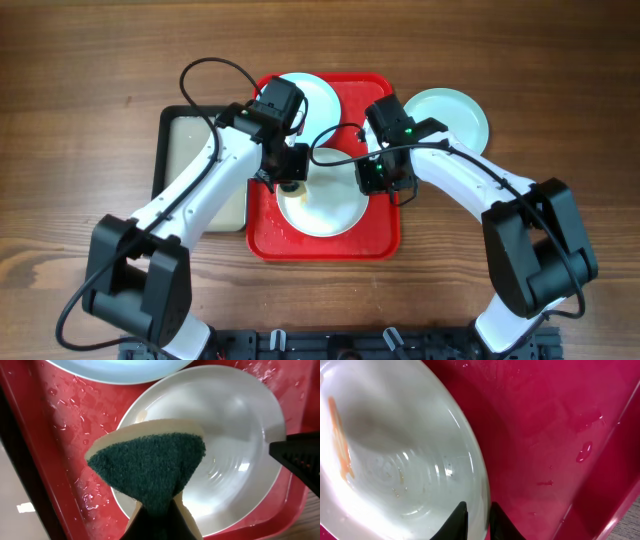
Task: Clean dirty plates on tray and stack at the side
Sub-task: 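Scrub the white plate with the sponge while right gripper holds it, then return the sponge to the water tray with the left gripper, then lift the white plate with the right gripper toward the right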
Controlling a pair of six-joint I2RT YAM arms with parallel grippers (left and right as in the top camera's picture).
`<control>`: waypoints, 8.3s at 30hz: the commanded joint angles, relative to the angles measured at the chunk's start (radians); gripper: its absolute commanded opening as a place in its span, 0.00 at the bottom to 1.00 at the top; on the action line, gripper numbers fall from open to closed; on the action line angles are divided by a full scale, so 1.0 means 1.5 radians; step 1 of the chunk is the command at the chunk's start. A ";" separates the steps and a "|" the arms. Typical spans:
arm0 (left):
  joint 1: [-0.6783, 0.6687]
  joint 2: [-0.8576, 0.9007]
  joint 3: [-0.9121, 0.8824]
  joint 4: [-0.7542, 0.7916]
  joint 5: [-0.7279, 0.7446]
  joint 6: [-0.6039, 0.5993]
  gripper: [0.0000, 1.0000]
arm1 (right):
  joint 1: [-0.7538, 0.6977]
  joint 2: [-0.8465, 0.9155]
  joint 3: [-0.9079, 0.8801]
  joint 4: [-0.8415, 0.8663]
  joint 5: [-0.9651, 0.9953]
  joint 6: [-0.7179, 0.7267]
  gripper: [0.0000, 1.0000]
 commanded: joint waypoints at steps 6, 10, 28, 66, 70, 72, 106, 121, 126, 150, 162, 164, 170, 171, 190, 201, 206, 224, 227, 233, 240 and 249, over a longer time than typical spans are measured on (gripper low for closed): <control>-0.026 0.069 -0.004 0.012 -0.011 -0.032 0.04 | 0.001 -0.016 -0.004 0.004 -0.016 0.026 0.16; -0.034 0.091 -0.005 0.030 -0.029 -0.064 0.04 | 0.001 -0.016 -0.004 0.001 -0.016 0.024 0.11; -0.036 0.104 -0.156 0.172 -0.031 -0.131 0.04 | 0.001 -0.016 -0.004 0.010 -0.067 0.025 0.05; -0.036 0.104 -0.156 0.165 -0.032 -0.130 0.04 | 0.002 0.015 -0.008 0.030 -0.070 0.056 0.04; -0.036 0.104 -0.156 0.165 -0.032 -0.130 0.04 | -0.005 0.014 0.002 0.038 -0.070 0.058 0.06; -0.036 0.104 -0.156 0.165 -0.032 -0.131 0.04 | -0.003 0.014 0.002 0.024 -0.071 0.059 0.04; -0.020 -0.137 -0.172 0.209 0.062 -0.128 0.04 | -0.001 0.015 -0.017 0.038 -0.098 0.076 0.04; -0.002 -0.013 -0.202 0.181 -0.067 -0.128 0.04 | -0.001 0.015 -0.017 0.044 -0.096 0.075 0.04; -0.011 0.065 -0.202 0.247 -0.018 -0.127 0.04 | -0.001 0.015 -0.017 0.048 -0.096 0.075 0.04; -0.044 -0.089 -0.155 0.262 0.186 -0.025 0.04 | -0.001 0.015 -0.017 0.048 -0.098 0.073 0.04; 0.115 -0.123 -0.155 0.071 -0.171 -0.152 0.04 | -0.001 0.015 -0.017 0.046 -0.090 0.075 0.09; 0.199 -0.123 -0.155 0.075 -0.142 -0.154 0.04 | -0.001 0.015 -0.017 0.045 -0.090 0.074 0.26; 0.358 -0.123 -0.156 0.069 -0.141 -0.153 0.04 | -0.001 0.015 -0.017 0.045 -0.090 0.076 0.50; 0.375 -0.123 -0.156 0.068 -0.141 -0.148 0.04 | -0.001 0.015 -0.017 0.041 -0.090 0.076 0.56; 0.382 -0.123 -0.158 0.077 -0.141 -0.127 0.04 | -0.001 0.018 -0.032 0.053 -0.086 0.094 0.05; 0.382 -0.123 -0.206 0.135 -0.130 -0.086 0.04 | -0.001 0.018 -0.032 0.052 -0.086 0.097 0.16; 0.382 -0.123 -0.206 0.145 -0.073 -0.057 0.04 | -0.001 0.018 -0.032 0.050 -0.085 0.096 0.25; 0.382 -0.124 -0.206 0.160 0.051 0.030 0.04 | 0.009 -0.043 0.100 -0.100 0.008 0.109 0.04; 0.382 -0.132 -0.206 0.159 0.052 0.030 0.04 | 0.012 -0.070 0.158 -0.135 0.045 0.109 0.04; 0.382 -0.253 -0.206 0.138 0.051 0.027 0.04 | 0.087 -0.073 0.187 -0.026 0.150 0.129 0.04; 0.382 -0.311 -0.206 0.104 0.051 0.027 0.04 | 0.210 -0.032 0.187 0.243 0.366 0.109 0.04; 0.382 -0.306 -0.210 0.104 0.032 0.027 0.04 | 0.248 0.014 0.187 0.686 0.463 -0.464 0.04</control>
